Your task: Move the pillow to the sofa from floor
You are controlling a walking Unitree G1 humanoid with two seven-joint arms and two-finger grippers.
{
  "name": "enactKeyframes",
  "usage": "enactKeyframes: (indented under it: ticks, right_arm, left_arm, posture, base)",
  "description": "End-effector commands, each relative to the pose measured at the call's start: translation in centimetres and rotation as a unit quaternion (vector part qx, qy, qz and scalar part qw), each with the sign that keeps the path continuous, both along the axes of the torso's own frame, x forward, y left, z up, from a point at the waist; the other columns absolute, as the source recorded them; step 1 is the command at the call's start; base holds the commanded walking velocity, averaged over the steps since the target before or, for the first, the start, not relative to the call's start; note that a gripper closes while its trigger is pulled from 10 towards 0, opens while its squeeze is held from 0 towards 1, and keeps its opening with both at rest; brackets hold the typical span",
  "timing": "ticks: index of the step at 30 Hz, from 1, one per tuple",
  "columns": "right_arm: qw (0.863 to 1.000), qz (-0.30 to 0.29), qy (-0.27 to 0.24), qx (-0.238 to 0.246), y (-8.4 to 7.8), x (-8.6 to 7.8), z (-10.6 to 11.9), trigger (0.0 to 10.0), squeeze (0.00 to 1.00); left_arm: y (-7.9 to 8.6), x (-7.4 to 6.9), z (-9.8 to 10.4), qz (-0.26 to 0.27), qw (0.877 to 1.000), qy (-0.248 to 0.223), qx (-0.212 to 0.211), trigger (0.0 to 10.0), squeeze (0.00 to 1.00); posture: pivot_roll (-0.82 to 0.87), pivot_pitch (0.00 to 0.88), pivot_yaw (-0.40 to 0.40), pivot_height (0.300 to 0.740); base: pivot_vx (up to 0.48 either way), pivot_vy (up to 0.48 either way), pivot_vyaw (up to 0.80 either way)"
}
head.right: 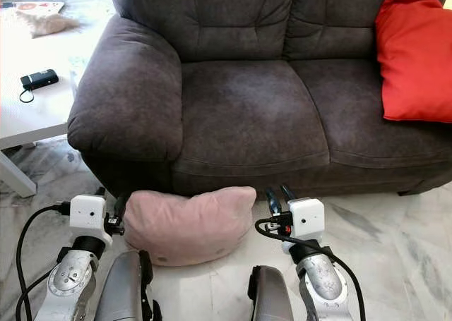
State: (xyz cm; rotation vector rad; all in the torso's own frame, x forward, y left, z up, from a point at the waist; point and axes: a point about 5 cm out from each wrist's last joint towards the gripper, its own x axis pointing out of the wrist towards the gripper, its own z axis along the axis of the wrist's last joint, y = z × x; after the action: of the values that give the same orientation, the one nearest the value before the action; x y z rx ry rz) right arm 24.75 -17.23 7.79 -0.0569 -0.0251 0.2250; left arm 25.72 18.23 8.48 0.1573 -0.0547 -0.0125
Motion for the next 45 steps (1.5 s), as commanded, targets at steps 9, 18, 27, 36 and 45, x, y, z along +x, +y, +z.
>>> enactKeyframes:
  ticks: [9, 18, 27, 36, 45]
  right_arm:
    - [1.000, -0.001, 0.003, 0.013, 0.09, -0.11, -0.17, 10.0, 0.00]
    - [1.000, -0.001, 0.003, 0.014, 0.14, -0.03, -0.18, 10.0, 0.00]
    - [1.000, 0.002, 0.006, 0.012, 0.30, 0.06, -0.33, 10.0, 0.00]
    - [1.000, 0.008, 0.002, 0.004, 0.39, 0.11, -0.25, 10.0, 0.00]
    - [1.000, 0.007, 0.001, 0.012, 0.61, 0.09, -0.26, 10.0, 0.00]
  left_arm:
    - [0.33, -0.42, -0.57, 0.004, 1.000, 0.017, -0.006, 10.0, 0.00]
    - [0.29, -0.43, -0.61, -0.002, 1.000, 0.020, -0.008, 10.0, 0.00]
    - [0.14, -0.44, -1.26, -0.008, 0.999, 0.039, -0.015, 10.0, 0.00]
    - [0.36, -0.38, -1.06, 0.002, 0.999, 0.034, -0.012, 10.0, 0.00]
    - [0.41, -0.37, -1.01, 0.002, 0.999, 0.033, -0.011, 10.0, 0.00]
  posture:
    - [-0.01, 0.128, -0.069, 0.552]
    - [-0.01, 0.130, -0.069, 0.552]
    - [-0.01, 0.127, -0.066, 0.552]
    - [-0.01, 0.126, -0.067, 0.552]
    - [-0.01, 0.129, -0.067, 0.552]
  base:
    - [0.000, 0.000, 0.47]
    - [0.000, 0.000, 0.00]
    - [0.000, 0.000, 0.00]
    - [0.000, 0.000, 0.00]
    - [0.189, 0.000, 0.26]
